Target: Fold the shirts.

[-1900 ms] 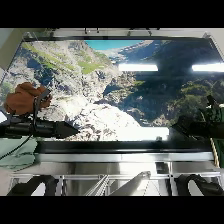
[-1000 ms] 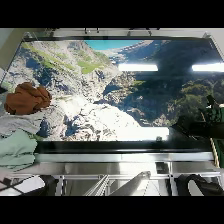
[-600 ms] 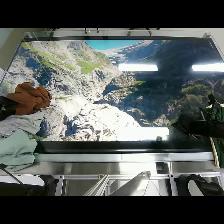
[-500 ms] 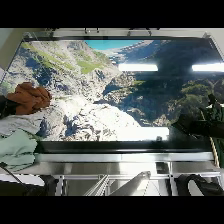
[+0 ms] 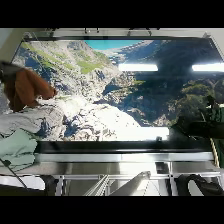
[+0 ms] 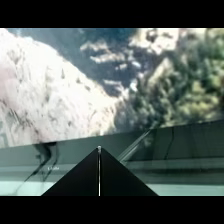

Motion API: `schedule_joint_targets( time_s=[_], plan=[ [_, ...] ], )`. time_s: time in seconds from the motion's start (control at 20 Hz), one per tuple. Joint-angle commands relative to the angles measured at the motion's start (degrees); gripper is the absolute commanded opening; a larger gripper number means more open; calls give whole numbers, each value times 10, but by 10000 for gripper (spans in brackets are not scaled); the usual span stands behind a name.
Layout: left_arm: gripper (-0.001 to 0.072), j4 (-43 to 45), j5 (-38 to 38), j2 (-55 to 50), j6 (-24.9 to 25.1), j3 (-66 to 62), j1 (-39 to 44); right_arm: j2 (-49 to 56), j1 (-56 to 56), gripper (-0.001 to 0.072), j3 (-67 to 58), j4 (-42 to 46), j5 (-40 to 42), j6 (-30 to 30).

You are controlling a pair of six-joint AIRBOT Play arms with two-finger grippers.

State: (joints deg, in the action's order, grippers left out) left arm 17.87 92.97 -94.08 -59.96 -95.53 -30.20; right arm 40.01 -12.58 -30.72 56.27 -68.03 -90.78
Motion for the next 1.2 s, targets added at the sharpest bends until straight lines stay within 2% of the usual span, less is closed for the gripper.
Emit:
schedule_joint_targets(
  time_s=[0.0,0.15,0.3,0.35,0.4,0.45,0.5,0.55,0.6,0.8,0.95,1.15],
  plan=[
    [19,-32,40,87,-7,-19,149,0,0,28,0,0,-35,2],
    [18,60,21,120,-32,-19,266,0,0,29,0,0,-37,54],
    [21,198,-2,114,-101,-19,347,0,0,29,0,0,-41,71],
    [106,234,-2,106,-117,-19,366,0,0,30,0,0,-41,71],
    [339,271,-2,97,-132,-19,382,0,-1,39,0,0,-40,71],
    [339,305,-1,88,-143,-19,392,2,-2,40,0,1,-40,70],
    [339,332,0,79,-148,-19,399,5,-2,103,0,3,-40,70],
    [339,353,1,70,-154,-19,403,10,-2,348,0,3,-40,71],
    [339,371,2,60,-160,-19,403,15,-2,503,0,3,-40,70],
    [339,401,-10,16,-162,-19,387,61,-2,498,0,17,-36,70],
    [340,398,-51,-40,-167,-19,370,130,-2,497,0,25,-6,70],
    [339,341,-114,-129,-165,-19,359,228,-13,494,0,56,-9,60]
  ],
)
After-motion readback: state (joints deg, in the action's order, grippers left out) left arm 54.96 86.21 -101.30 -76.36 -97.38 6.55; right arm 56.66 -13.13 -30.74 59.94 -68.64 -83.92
